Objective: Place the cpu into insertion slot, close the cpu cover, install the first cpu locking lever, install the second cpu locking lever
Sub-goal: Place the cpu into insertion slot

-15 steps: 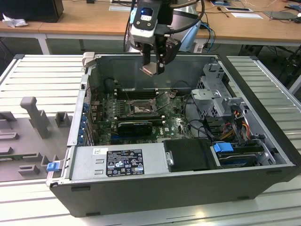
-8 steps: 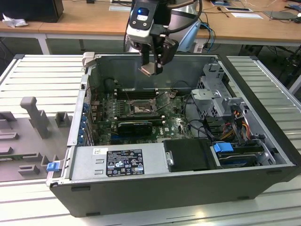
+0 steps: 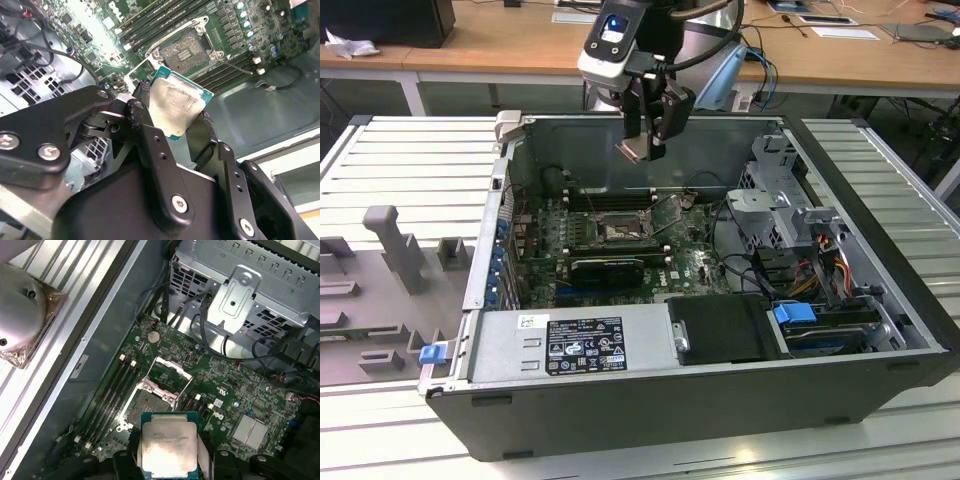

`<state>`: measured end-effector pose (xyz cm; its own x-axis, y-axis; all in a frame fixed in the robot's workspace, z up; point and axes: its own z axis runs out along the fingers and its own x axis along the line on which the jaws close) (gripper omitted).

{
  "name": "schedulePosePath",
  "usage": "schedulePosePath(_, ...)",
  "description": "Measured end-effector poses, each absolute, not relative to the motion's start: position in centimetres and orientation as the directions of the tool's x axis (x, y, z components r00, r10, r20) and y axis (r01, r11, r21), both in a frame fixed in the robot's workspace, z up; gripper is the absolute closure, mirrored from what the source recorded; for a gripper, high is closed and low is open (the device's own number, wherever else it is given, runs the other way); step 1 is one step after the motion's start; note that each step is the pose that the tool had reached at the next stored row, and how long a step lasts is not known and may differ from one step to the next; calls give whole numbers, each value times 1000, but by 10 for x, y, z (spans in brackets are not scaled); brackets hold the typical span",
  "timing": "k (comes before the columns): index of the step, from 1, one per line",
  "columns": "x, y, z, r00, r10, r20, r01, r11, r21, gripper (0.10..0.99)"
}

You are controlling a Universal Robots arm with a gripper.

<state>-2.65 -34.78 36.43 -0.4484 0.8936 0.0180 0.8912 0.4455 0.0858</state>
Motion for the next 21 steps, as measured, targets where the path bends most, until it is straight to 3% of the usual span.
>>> schedulePosePath(21, -27, -348, 364, -224, 974, 18, 971, 222, 86, 557)
